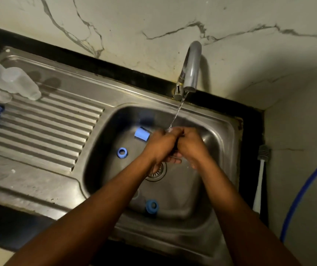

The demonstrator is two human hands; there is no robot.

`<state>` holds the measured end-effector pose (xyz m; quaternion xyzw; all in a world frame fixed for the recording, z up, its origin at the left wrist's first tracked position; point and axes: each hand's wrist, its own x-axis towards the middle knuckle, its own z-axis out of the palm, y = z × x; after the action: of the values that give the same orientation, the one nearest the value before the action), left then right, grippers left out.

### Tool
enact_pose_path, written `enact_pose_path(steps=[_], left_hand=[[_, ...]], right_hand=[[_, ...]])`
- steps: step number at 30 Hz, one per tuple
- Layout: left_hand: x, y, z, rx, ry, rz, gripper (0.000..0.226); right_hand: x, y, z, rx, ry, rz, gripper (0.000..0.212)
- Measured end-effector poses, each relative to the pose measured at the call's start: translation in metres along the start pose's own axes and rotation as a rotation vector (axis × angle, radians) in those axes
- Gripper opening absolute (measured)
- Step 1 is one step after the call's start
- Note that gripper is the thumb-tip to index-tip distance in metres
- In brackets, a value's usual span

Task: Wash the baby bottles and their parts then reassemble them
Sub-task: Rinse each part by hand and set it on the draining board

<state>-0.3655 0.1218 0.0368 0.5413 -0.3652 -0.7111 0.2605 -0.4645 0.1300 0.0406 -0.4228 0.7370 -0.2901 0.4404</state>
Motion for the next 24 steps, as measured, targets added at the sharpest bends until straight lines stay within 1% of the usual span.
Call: enact_pose_path(steps=[2, 3, 4, 5, 6, 7, 8, 9, 10, 11, 12, 13, 14, 16, 17, 18, 19, 20, 21, 22, 23, 24], left_hand=[[-0.025, 0.017, 0.007, 0.065, 0.009, 0.231, 0.035], [-0.04, 0.024, 0.012, 0.085, 0.016, 0.413, 0.039], [-0.054, 0.03, 0.015, 0.081, 0.041, 0.613, 0.045], [-0.063, 0.032, 0.016, 0.08, 0.068, 0.808, 0.049], [-0.067, 0.028, 0.016, 0.127, 0.071, 0.953, 0.05], [-0.06, 0.016, 0.015, 0.178, 0.069, 1.0, 0.052], [-0.046, -0.006, 0.011, 0.254, 0.1, 0.959, 0.052], [-0.028, -0.023, 0.005, 0.313, 0.117, 0.743, 0.047], [-0.018, -0.038, 0.0, 0.366, 0.097, 0.38, 0.038], [-0.011, -0.054, -0.004, 0.379, 0.017, -0.07, 0.028], [-0.009, -0.065, -0.007, 0.35, -0.053, -0.372, 0.024], [-0.007, -0.075, -0.007, 0.315, -0.03, -0.456, 0.026], [-0.005, -0.079, -0.007, 0.3, 0.036, -0.433, 0.031], [-0.017, -0.068, 0.0, 0.265, 0.174, -0.311, 0.039], [-0.024, -0.058, 0.001, 0.27, 0.218, -0.237, 0.037], [-0.028, -0.05, 0.002, 0.266, 0.247, -0.131, 0.033], [-0.032, -0.04, 0.003, 0.269, 0.282, 0.012, 0.027], [-0.04, -0.029, 0.003, 0.262, 0.306, 0.191, 0.022], [-0.052, -0.015, 0.005, 0.253, 0.302, 0.4, 0.022], [-0.068, -0.002, 0.009, 0.212, 0.272, 0.614, 0.027], [-0.083, 0.01, 0.011, 0.174, 0.242, 0.816, 0.033], [-0.09, 0.014, 0.012, 0.172, 0.224, 0.974, 0.037]], right_hand=[[-0.021, -0.024, -0.018, -0.234, 0.088, -0.205, 0.021], [-0.034, -0.035, -0.026, -0.251, 0.147, -0.34, 0.023], [-0.049, -0.048, -0.033, -0.215, 0.224, -0.491, 0.024], [-0.06, -0.054, -0.038, -0.143, 0.325, -0.687, 0.023], [-0.068, -0.051, -0.034, -0.078, 0.421, -0.85, 0.023], [-0.064, -0.032, -0.02, -0.01, 0.467, -0.918, 0.026], [-0.055, -0.007, -0.002, 0.088, 0.465, -0.805, 0.029], [-0.038, 0.025, 0.02, 0.165, 0.457, -0.527, 0.031], [-0.03, 0.05, 0.04, 0.218, 0.357, -0.158, 0.032], [-0.02, 0.076, 0.058, 0.157, 0.182, 0.134, 0.031], [-0.02, 0.094, 0.064, 0.222, 0.012, 0.328, 0.027], [-0.02, 0.105, 0.069, 0.231, -0.019, 0.411, 0.023], [-0.02, 0.104, 0.069, 0.175, -0.005, 0.427, 0.021], [-0.028, 0.088, 0.059, 0.219, 0.079, 0.372, 0.022], [-0.031, 0.072, 0.051, 0.244, 0.11, 0.306, 0.021], [-0.033, 0.052, 0.043, 0.231, 0.12, 0.199, 0.021], [-0.034, 0.032, 0.033, 0.254, 0.116, 0.072, 0.021], [-0.04, 0.015, 0.022, 0.249, 0.125, -0.091, 0.02], [-0.052, -0.004, 0.012, 0.267, 0.14, -0.253, 0.019], [-0.065, -0.021, 0.003, 0.307, 0.166, -0.428, 0.02], [-0.078, -0.034, -0.007, 0.33, 0.24, -0.604, 0.024], [-0.083, -0.037, -0.008, 0.365, 0.353, -0.71, 0.029]])
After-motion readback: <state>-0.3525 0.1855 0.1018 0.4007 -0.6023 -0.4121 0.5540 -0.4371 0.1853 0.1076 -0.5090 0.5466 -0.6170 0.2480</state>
